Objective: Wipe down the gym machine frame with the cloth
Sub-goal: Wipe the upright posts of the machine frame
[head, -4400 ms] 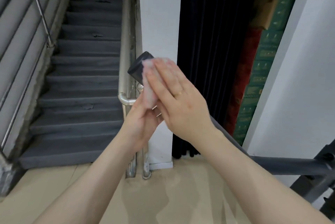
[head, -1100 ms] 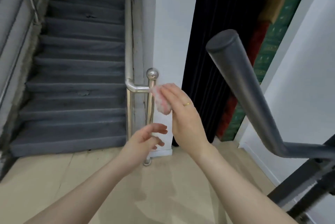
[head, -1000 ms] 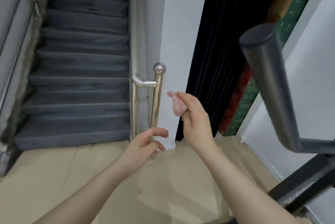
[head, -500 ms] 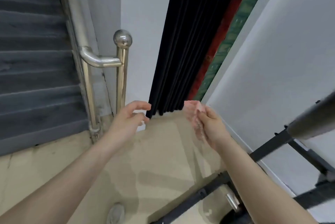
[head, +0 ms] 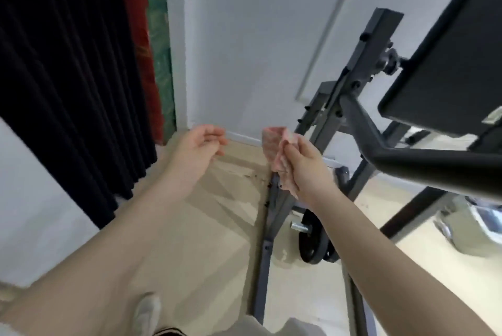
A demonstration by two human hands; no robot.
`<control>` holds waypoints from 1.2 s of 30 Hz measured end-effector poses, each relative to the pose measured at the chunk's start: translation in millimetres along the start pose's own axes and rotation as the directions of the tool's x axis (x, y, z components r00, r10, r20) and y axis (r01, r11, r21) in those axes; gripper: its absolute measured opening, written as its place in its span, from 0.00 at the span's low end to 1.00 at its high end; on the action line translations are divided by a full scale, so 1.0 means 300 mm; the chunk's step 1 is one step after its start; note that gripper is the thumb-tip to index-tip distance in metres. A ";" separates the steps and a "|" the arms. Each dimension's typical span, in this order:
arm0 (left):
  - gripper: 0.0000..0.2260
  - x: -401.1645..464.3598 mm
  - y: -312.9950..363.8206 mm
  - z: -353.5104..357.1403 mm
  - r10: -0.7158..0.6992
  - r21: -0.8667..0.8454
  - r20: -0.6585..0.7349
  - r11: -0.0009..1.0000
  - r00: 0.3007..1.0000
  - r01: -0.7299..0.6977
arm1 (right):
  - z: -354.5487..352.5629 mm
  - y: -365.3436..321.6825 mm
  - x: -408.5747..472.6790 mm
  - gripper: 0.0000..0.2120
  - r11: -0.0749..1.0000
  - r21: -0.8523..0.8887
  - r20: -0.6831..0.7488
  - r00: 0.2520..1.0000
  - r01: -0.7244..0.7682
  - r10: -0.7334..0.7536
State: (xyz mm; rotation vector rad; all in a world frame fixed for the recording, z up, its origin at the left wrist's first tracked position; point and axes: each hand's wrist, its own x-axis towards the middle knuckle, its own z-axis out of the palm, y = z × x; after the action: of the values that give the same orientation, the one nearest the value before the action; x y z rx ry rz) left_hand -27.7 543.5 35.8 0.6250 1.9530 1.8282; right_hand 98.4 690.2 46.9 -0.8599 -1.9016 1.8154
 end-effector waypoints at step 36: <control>0.14 1.366 0.045 1.035 0.534 -0.572 0.618 -0.198 -0.577 -0.796 | -0.189 0.062 1.011 0.27 0.113 -0.424 -0.846 0.349 -0.899 -0.402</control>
State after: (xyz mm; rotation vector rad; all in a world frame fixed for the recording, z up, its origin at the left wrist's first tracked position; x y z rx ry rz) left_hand -189.4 1031.7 34.3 3.2608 0.4725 0.7931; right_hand -87.2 930.9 -8.7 -2.2693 -1.7464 -0.5677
